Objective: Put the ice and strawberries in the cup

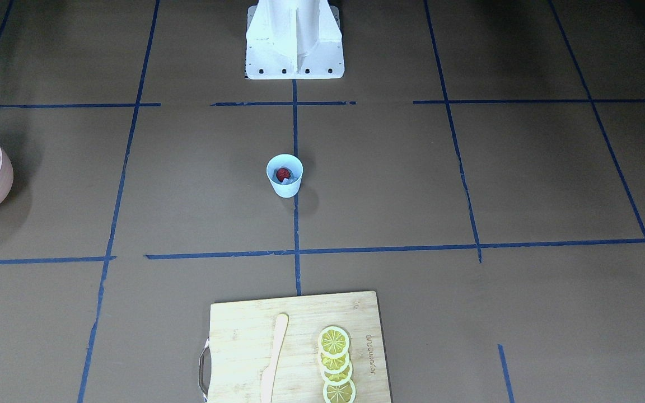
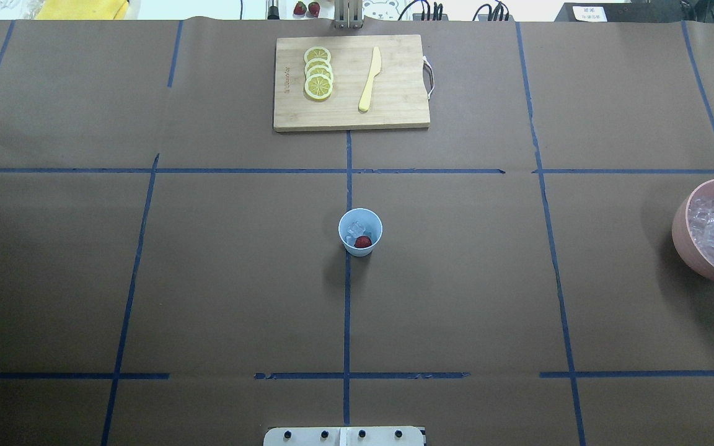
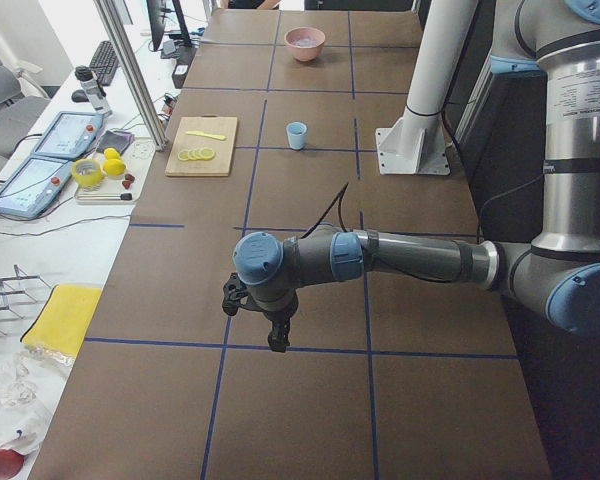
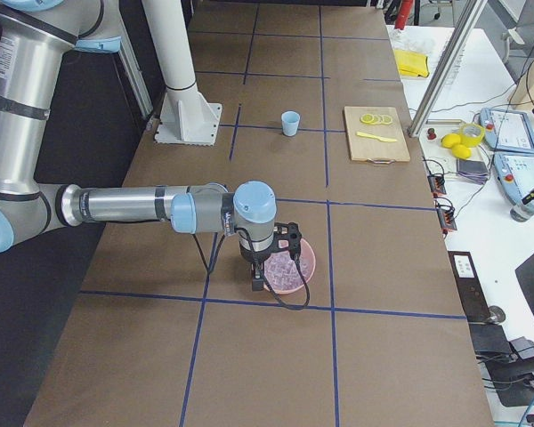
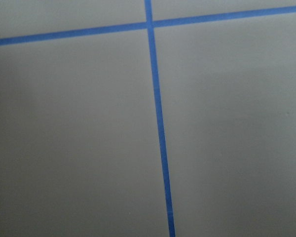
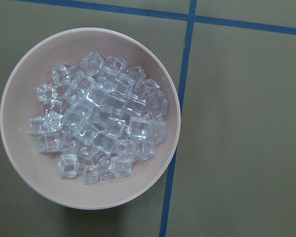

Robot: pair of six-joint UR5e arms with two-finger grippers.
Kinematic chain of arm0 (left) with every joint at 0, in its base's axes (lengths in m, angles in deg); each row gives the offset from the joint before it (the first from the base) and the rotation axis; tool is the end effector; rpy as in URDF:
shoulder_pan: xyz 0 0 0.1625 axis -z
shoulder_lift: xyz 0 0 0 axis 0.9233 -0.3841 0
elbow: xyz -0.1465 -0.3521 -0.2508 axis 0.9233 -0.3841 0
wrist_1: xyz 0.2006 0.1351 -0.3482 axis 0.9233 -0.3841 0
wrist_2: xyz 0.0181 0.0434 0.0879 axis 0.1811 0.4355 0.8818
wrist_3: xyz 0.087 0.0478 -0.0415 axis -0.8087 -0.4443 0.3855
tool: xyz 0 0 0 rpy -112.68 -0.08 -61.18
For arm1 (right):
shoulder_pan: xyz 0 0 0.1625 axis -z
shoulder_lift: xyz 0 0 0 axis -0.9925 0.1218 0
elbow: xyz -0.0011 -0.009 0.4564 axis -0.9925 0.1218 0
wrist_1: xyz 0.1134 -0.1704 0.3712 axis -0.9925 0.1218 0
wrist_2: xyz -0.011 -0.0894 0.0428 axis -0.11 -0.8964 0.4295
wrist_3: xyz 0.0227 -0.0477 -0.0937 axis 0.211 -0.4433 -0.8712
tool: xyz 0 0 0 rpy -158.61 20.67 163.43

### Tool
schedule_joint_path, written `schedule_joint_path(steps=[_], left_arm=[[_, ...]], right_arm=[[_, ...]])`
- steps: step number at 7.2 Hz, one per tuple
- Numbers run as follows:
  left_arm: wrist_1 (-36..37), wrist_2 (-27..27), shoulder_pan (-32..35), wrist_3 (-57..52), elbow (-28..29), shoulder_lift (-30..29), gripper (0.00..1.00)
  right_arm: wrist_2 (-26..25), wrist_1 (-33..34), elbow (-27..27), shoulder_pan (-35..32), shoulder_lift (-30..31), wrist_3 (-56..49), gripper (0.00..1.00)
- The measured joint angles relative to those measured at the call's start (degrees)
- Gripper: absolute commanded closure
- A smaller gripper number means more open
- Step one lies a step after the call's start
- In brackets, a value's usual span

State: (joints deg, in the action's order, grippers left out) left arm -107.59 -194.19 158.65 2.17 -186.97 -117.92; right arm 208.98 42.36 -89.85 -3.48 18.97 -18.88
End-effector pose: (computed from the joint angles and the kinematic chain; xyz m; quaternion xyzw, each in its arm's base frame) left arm -0.0613 -0.4437 0.6686 -0.0153 0.4224 0.0736 0.9033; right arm 0.0357 -0.3684 0.6434 0.0196 -0.3768 -0.0538 0.9245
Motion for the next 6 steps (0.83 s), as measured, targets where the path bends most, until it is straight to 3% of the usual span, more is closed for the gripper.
schedule_joint_path(steps=[3,6], left_arm=[[-2.4,-0.1,0.6,8.8,-0.7,0.5,0.00],[-2.9,4.8,1.0,11.4,-1.4,0.4,0.00]], right_arm=[[0.8,-0.1,0.3,0.1,-0.8,0.3,0.00],[0.1,-0.3,2.2,0.1,-2.7,0.3,0.00]])
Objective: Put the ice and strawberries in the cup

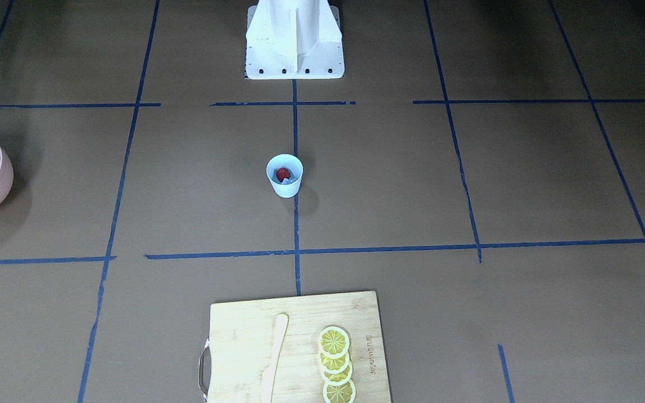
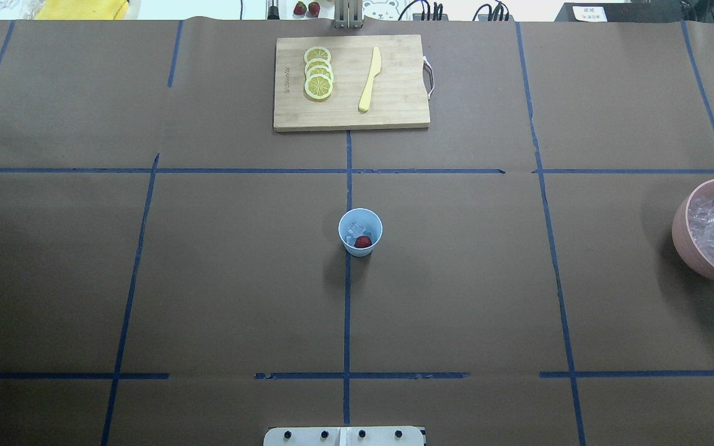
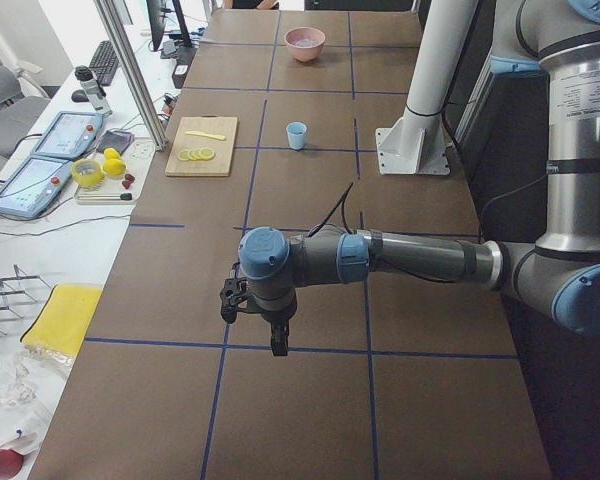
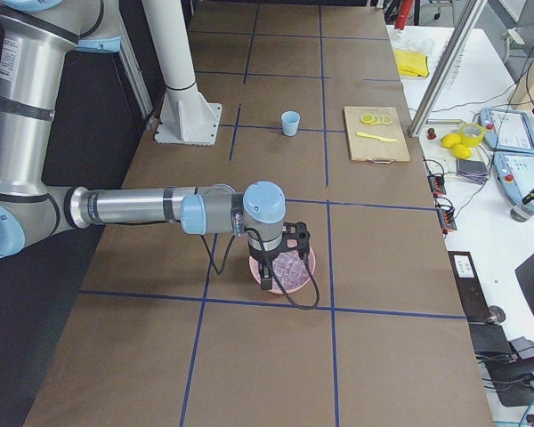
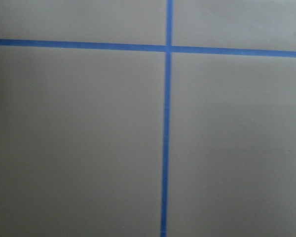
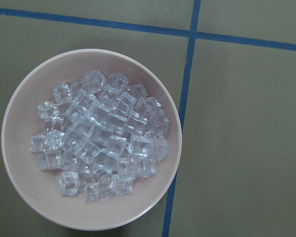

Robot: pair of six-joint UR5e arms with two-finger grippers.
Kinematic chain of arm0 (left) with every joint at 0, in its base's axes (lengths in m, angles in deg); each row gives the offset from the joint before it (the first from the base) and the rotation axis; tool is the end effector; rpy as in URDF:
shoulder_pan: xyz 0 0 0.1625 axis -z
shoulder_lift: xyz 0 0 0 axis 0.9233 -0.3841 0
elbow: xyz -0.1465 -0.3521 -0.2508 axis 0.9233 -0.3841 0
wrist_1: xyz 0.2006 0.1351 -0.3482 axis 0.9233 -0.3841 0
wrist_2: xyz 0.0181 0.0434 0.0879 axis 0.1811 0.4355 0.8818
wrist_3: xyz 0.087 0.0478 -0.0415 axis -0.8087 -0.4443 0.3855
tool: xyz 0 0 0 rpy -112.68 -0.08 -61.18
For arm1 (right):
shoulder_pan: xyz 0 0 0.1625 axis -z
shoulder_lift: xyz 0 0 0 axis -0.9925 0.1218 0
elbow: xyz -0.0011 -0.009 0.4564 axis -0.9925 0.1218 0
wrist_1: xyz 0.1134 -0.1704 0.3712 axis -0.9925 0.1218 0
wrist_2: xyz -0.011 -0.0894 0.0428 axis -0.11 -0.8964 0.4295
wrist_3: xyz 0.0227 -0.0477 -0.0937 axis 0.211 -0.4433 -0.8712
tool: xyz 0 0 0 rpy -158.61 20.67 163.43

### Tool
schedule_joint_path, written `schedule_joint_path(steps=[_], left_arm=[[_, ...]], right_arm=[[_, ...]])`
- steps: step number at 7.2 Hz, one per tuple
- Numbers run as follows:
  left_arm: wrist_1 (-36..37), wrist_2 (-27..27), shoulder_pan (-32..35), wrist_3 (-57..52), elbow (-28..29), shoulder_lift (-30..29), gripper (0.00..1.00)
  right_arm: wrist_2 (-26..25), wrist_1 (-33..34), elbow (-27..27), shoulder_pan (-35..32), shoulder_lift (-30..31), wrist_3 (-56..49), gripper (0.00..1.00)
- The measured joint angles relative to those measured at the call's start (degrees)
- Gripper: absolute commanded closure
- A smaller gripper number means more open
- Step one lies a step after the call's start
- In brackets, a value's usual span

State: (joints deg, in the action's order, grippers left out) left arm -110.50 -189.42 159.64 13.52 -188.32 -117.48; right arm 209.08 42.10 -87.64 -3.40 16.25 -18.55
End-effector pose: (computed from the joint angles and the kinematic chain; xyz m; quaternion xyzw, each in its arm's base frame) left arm -0.0751 -0.4431 0.6625 -0.0259 0.3807 -0.0079 0.9243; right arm 0.0337 -0.3899 0.6445 0.0245 -0.3777 -0.0544 0.9240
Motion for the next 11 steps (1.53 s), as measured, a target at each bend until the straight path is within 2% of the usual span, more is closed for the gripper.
schedule_joint_path(steps=[4,11], left_arm=[[-0.7,0.4,0.0,-0.4,0.3,1.2,0.00],[-0.6,0.6,-0.6,-0.5,-3.6,2.0,0.00]], right_arm=[[-0.4,0.1,-0.7,-0.1,-0.3,-0.8,0.00],[-1.1,0.5,0.1,-1.1,-1.8,-5.0,0.00]])
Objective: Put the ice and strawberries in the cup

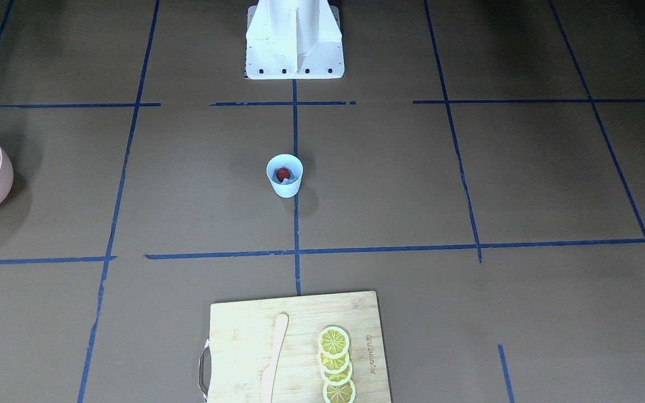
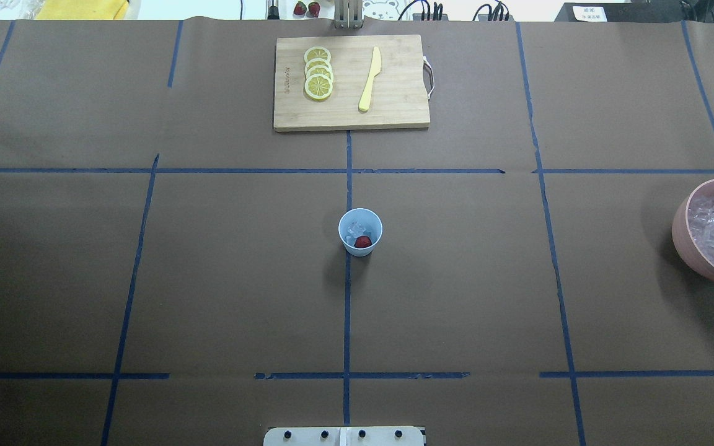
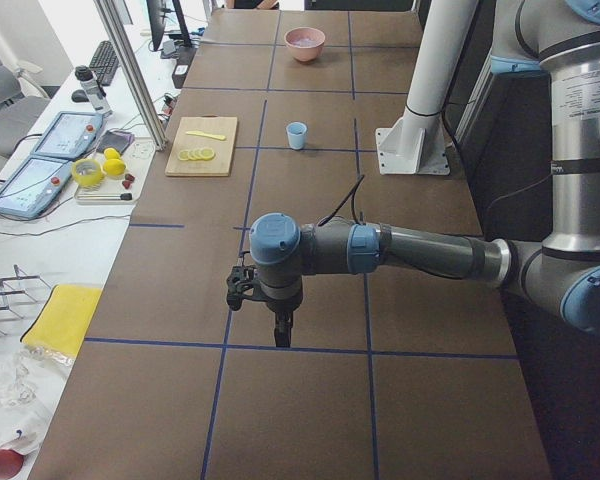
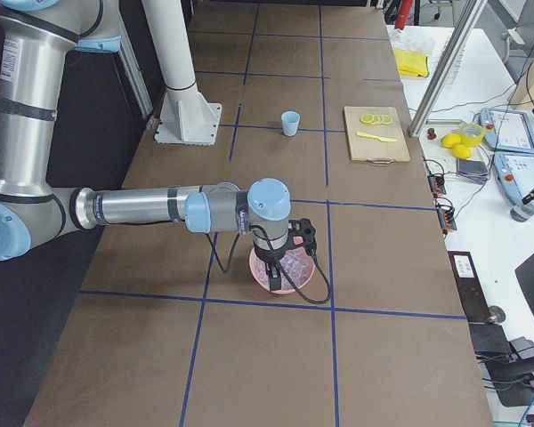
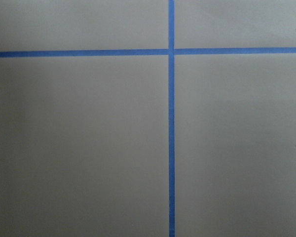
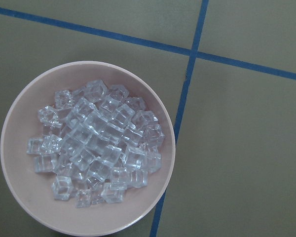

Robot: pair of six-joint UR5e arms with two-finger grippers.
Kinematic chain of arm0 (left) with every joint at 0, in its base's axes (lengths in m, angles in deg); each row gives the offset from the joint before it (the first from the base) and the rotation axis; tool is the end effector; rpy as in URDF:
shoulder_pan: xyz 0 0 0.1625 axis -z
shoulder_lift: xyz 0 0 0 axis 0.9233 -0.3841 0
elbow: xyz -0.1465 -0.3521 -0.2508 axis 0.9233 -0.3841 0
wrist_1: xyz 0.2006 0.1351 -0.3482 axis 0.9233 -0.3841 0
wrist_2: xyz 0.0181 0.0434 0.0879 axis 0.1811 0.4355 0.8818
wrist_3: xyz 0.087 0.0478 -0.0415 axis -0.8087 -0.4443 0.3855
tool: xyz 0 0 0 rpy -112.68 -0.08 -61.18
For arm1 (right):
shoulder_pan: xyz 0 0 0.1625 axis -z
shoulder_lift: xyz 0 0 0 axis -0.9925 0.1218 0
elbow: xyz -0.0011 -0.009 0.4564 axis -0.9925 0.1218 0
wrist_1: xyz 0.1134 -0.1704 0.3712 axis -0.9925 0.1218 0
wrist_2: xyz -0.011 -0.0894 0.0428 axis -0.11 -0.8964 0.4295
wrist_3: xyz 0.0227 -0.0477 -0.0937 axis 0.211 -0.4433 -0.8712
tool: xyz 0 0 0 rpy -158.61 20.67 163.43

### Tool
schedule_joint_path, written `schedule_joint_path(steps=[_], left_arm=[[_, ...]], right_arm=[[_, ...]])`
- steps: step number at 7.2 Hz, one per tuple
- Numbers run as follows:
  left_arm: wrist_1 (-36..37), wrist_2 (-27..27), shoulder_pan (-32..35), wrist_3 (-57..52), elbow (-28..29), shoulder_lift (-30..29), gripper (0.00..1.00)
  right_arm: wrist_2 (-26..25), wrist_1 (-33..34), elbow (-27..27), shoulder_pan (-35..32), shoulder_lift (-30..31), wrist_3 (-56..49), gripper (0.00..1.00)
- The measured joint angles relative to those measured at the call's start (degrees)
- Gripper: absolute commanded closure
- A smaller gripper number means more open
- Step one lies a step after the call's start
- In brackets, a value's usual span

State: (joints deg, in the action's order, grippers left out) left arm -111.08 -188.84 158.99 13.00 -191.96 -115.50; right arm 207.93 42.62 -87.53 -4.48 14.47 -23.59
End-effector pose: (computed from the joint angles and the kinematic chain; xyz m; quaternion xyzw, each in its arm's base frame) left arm -0.0705 -0.4302 0.6461 -0.0085 0.3754 0.0091 0.9268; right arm 0.0420 -0.4035 0.6356 0.0537 -0.3661 -0.0899 0.9247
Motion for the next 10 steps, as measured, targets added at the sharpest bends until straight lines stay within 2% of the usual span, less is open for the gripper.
schedule_joint_path(steps=[3,7,10], left_arm=[[0.3,0.1,0.0,0.1,1.4,0.4,0.00],[0.2,-0.3,-0.1,0.0,3.6,0.5,0.00],[0.0,-0.4,-0.1,0.0,3.0,0.4,0.00]], right_arm=[[-0.1,0.2,0.7,0.1,-1.0,0.1,0.00],[-0.1,0.2,8.6,0.3,-6.2,-0.4,0.00],[0.0,0.1,9.3,0.1,-6.3,-0.4,0.00]])
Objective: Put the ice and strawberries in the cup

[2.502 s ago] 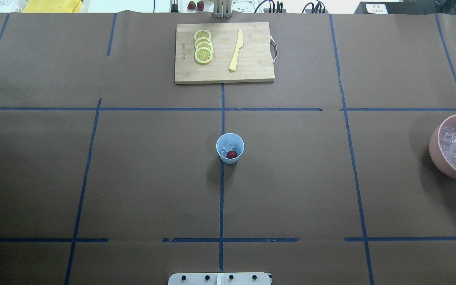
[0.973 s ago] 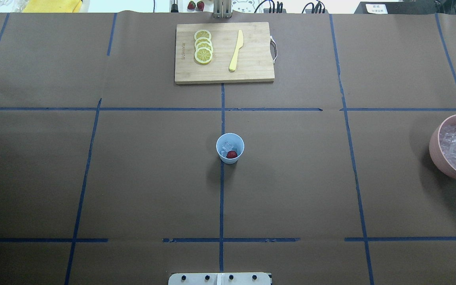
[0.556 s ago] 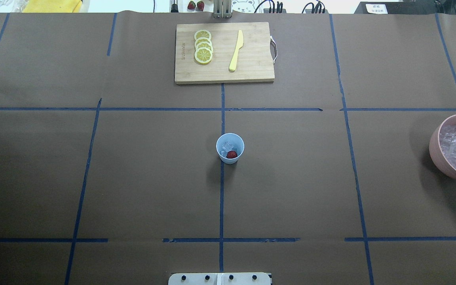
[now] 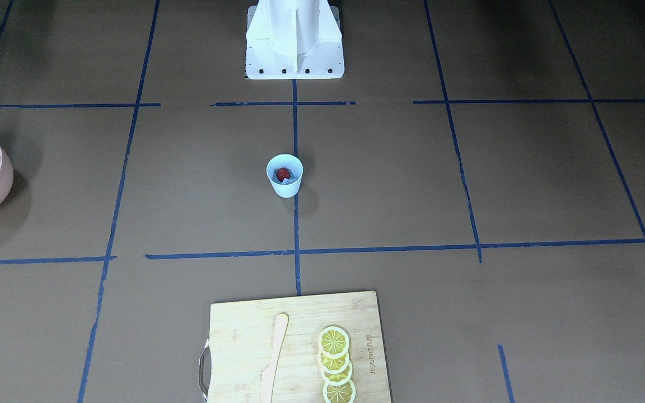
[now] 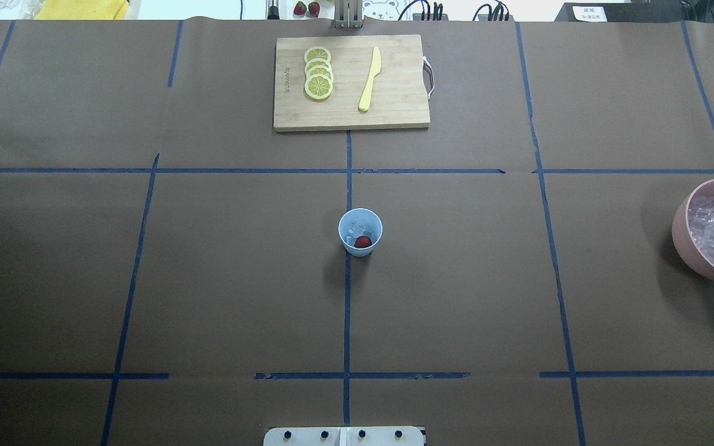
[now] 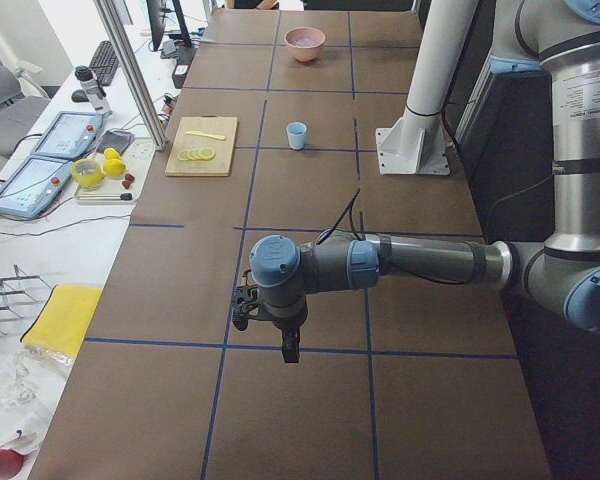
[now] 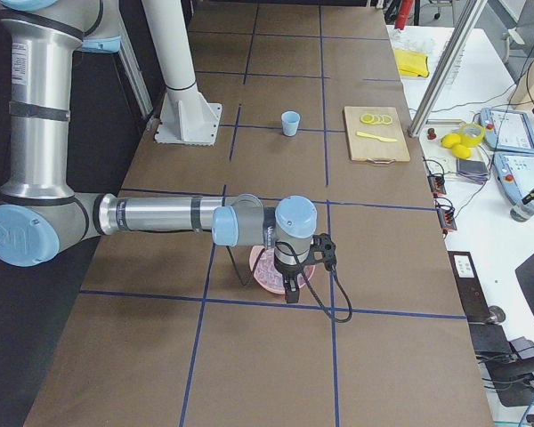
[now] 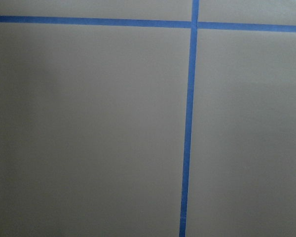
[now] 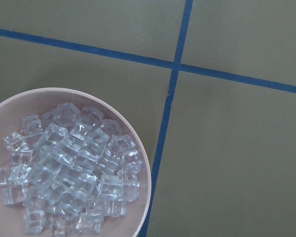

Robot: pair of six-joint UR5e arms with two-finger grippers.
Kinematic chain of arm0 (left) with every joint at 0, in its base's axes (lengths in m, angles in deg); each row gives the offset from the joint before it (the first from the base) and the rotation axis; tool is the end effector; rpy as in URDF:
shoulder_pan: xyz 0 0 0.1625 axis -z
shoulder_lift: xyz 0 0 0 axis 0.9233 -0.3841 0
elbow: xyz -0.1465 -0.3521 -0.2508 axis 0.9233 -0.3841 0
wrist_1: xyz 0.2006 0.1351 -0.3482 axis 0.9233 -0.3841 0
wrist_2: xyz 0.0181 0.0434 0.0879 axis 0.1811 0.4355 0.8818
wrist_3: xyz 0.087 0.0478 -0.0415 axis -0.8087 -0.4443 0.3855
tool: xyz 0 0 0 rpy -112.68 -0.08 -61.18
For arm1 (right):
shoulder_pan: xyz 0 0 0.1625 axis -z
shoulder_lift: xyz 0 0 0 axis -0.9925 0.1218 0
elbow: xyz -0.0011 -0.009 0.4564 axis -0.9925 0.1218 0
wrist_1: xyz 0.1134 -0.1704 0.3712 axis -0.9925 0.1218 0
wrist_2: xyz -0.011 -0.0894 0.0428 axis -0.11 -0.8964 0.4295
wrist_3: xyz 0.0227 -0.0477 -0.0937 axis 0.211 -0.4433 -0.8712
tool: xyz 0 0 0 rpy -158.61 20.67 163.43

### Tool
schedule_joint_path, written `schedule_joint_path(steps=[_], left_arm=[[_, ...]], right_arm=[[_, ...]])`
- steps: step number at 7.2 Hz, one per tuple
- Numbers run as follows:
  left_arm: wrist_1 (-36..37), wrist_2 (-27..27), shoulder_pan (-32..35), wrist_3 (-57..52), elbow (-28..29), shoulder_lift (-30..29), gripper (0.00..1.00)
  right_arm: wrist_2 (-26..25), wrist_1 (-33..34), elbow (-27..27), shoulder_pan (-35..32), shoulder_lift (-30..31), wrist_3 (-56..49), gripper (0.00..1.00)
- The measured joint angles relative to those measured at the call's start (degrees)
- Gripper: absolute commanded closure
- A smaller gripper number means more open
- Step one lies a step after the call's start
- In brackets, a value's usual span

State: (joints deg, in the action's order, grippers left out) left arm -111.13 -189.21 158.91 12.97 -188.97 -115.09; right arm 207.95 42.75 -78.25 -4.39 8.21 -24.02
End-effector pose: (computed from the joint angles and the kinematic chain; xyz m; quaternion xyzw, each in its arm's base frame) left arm -0.0692 -0.4244 0.6743 -0.0355 0.3792 -0.0012 0.9246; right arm 0.0392 -0.4502 0.6713 0.0293 -0.3674 -0.0841 0.9258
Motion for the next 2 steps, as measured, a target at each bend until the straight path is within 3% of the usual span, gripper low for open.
schedule_joint_path(steps=[2], left_arm=[[0.0,0.0,0.0,0.0,-0.1,-0.8,0.00]], right_arm=[[0.0,-0.1,-0.3,-0.2,0.7,0.0,0.00]])
